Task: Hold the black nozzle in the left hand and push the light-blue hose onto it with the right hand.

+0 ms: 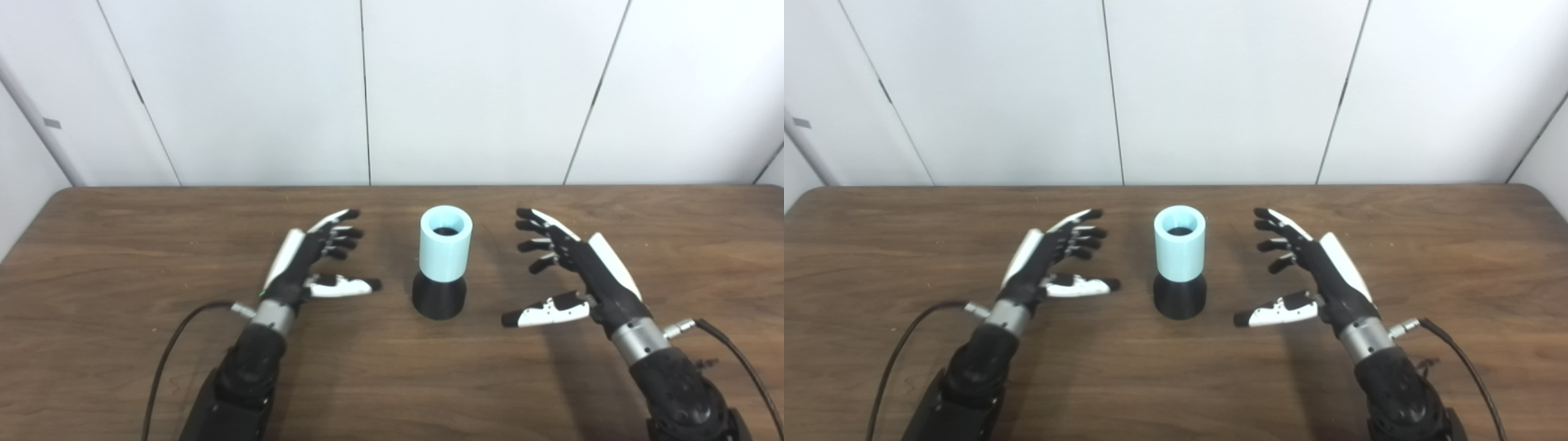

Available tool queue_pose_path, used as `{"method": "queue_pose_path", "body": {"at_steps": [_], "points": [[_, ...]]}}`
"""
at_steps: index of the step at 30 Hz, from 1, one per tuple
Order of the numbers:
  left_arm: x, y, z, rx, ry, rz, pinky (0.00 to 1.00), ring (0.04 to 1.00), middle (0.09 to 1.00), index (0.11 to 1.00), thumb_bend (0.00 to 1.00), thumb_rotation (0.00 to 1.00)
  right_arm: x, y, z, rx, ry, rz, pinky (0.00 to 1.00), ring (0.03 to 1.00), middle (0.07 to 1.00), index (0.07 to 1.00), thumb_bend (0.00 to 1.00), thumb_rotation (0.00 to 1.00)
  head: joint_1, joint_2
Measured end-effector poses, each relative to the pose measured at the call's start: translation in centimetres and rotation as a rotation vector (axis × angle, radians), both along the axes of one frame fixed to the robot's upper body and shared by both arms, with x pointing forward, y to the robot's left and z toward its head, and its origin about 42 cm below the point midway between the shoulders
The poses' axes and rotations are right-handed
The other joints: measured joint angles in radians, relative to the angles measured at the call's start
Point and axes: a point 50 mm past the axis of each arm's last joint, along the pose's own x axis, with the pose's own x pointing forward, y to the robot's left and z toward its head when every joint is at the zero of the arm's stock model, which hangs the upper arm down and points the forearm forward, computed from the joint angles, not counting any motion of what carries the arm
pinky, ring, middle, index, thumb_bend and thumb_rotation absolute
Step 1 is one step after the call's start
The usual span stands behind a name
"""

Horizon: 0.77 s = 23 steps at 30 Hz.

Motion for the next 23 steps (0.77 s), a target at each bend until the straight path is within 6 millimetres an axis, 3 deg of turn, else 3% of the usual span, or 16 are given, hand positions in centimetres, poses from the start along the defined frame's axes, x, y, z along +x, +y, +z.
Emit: {"method": "queue_pose_path", "body": {"at_steps": [5, 8, 16, 23], "points": [[-1.2, 0.9, 0.0, -0.179, -0.013, 0.113, 0.52, 0.601, 0.645, 0.67, 0.68, 0.09, -0.5, 0.9, -0.7, 0.082, -0.048, -0.057, 0.54, 0.731, 0.789, 0.788, 0.7, 0.15, -0.006, 0.003], [-1.6, 1.0, 0.1, -0.236, -0.024, 0.106, 0.53, 0.615, 0.656, 0.682, 0.7, 0.13, -0.4, 0.8, -1.1, 0.112, -0.045, -0.087, 0.55, 0.736, 0.795, 0.788, 0.7, 0.15, -0.008, 0.002], [-1.8, 2.7, 0.3, -0.172, -0.035, 0.033, 0.56, 0.664, 0.691, 0.699, 0.71, 0.16, -0.9, 0.0, -1.6, 0.153, -0.037, -0.122, 0.56, 0.739, 0.801, 0.783, 0.72, 0.11, -0.024, 0.003], [-2.0, 2.4, 0.0, -0.18, -0.027, 0.026, 0.56, 0.669, 0.691, 0.73, 0.71, 0.16, -1.0, -0.1, -1.7, 0.164, -0.033, -0.12, 0.57, 0.739, 0.801, 0.793, 0.74, 0.13, -0.051, 0.006]]}}
